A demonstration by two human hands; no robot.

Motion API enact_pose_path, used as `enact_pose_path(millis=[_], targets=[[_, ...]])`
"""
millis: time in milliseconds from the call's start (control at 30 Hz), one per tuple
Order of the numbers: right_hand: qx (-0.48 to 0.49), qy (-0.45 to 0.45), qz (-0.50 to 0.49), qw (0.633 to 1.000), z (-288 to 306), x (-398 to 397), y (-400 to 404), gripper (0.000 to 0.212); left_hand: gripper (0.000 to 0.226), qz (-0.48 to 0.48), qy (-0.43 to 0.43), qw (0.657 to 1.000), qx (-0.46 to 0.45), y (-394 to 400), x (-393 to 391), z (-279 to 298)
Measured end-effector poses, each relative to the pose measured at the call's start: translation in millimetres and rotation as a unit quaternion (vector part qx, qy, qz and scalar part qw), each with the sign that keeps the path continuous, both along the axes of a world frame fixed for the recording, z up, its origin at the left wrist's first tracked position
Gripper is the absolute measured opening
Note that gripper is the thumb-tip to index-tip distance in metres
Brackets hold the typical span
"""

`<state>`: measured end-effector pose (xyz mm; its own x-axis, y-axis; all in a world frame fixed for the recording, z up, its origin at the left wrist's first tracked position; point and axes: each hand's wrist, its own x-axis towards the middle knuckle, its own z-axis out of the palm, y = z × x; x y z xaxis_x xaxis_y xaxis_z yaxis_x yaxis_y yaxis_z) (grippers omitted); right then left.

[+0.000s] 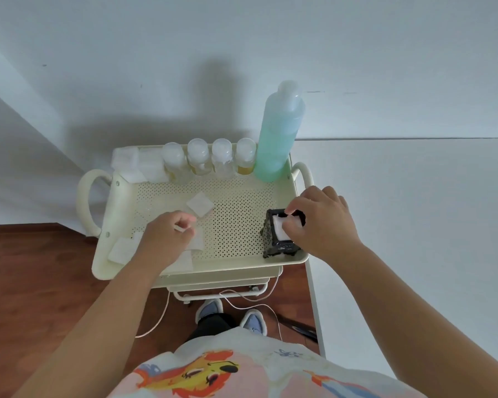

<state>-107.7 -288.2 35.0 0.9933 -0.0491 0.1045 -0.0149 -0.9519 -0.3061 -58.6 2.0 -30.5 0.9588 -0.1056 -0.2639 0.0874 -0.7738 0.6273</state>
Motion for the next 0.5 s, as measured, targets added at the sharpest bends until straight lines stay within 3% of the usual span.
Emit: enact_pose_path(millis=[133,267,400,500], targets=[[0.026,0.014,0.083,0.996,8,34,37,0.018,0.024,-0.027,0.05,0.992,0.111,33,-1,-29],[-0.014,0.127,0.178,0.976,-17,73,104,0.024,0.038,-0.053,0.056,0.982,0.175,30,-4,-43],[-0.004,0.274,0.158,0.949,-67,88,149,0.033,0.036,-0.043,0.074,0.974,0.209,28,-5,-45],[0.029,0.285,0.129,0.949,-97,86,157,0.041,0.034,-0.046,0.099,0.963,0.248,28,-3,-44]])
